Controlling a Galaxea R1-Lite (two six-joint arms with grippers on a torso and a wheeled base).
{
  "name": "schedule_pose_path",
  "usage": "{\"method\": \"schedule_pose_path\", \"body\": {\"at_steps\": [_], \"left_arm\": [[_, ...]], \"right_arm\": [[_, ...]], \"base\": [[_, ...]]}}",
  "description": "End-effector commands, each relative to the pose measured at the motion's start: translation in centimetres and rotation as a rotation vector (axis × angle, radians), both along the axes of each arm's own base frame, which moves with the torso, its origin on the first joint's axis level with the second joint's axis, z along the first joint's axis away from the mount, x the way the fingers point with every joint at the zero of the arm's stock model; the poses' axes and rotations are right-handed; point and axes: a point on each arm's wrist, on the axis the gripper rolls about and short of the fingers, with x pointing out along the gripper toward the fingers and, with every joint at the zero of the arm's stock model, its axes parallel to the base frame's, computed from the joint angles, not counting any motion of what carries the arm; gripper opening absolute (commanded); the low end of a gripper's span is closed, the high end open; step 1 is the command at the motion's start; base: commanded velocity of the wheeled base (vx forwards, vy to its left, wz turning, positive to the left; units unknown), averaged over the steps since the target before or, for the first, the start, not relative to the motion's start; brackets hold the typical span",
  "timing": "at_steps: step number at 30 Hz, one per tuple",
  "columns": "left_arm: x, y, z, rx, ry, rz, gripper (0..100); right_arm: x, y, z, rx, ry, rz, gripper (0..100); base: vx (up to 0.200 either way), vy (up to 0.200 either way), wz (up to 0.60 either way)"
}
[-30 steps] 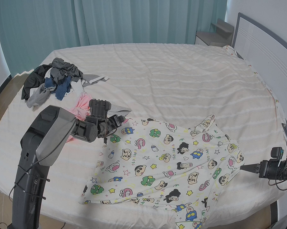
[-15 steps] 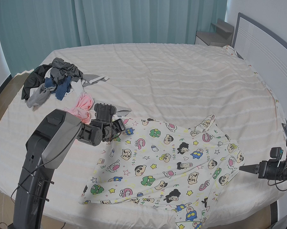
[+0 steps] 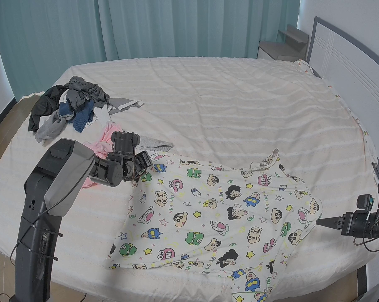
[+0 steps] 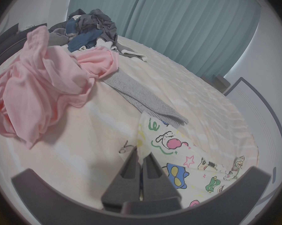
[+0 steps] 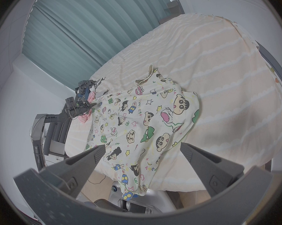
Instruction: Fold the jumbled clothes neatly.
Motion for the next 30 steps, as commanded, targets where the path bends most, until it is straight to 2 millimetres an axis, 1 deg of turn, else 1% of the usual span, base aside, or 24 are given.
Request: {"method": "schedule_pose_path", "body": {"at_steps": [1,15,16,23,26,27,28,29,30], "left_arm": [[0.1,0.9,0.9,-0.004,-0.017,0.019,0],[0.4,1.1,1.5,0.002,-0.044,0.043,0],[0.4,1.1,1.6,0.002,-0.045,0.044,100],[0.5,1.5,1.8,0.008,-0.050,0.066,100],[0.2,1.5,2.4,0.019,-0.059,0.094,100],[-0.2,1.7,3.1,0.016,-0.063,0.105,100],[-0.4,1.7,3.6,0.013,-0.067,0.104,100],[-1.3,2.0,4.6,0.005,-0.071,0.096,100],[-2.7,2.3,5.9,-0.009,-0.076,0.071,100]], "right_arm": [[0.0,0.0,0.1,-0.001,-0.003,-0.001,100],[-0.3,0.0,-0.1,0.001,0.006,-0.002,100],[-0.3,0.0,-0.1,0.001,0.005,-0.002,100],[-0.2,0.0,-0.1,0.001,0.005,-0.004,100],[0.6,-0.1,0.2,0.001,-0.009,-0.001,100],[1.6,-0.1,0.8,0.002,-0.038,0.007,100],[2.0,-0.1,1.1,0.006,-0.045,0.009,100],[3.1,0.4,1.6,0.027,-0.058,0.019,100],[4.7,1.3,2.6,0.082,-0.066,0.021,100]], "base": [[0.000,0.000,0.00],[0.000,0.000,0.00],[0.000,0.000,0.00],[0.000,0.000,0.00],[0.000,0.000,0.00],[0.000,0.000,0.00],[0.000,0.000,0.00],[0.000,0.000,0.00],[0.000,0.000,0.00]]}}
